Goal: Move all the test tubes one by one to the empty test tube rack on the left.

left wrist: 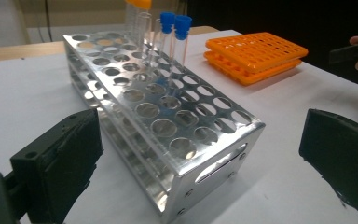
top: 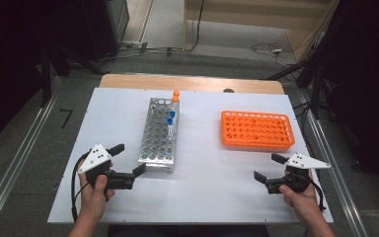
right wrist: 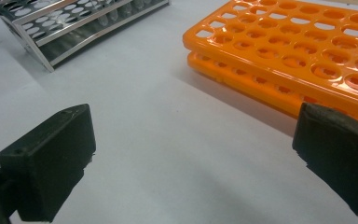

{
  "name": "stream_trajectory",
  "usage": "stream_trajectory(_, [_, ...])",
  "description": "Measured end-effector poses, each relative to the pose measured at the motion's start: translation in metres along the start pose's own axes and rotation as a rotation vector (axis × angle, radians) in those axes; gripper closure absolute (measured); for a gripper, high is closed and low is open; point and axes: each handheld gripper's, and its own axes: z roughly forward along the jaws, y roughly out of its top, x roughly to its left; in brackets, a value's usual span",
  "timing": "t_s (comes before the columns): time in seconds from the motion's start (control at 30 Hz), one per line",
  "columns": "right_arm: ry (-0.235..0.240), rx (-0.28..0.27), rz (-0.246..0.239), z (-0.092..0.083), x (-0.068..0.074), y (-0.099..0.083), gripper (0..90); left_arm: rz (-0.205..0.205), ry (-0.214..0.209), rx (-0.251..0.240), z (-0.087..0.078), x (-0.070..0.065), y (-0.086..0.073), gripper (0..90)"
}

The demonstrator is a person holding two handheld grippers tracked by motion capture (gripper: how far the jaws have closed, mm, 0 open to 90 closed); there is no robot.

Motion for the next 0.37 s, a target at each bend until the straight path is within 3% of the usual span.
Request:
stream_trajectory(0.13, [-0.006,-0.002,0.013,0.002,-0.004,-0.003,0.0,-0.041,0.0,-0.028,-0.01,0.006,-0.004,0.0])
stream_trajectory(0.37, [-0.03,-0.008,0.037,0.004,-0.008,-0.002,0.0,-0.055,0.025,-0.04,-0.018,0.014,-0.008,0.0])
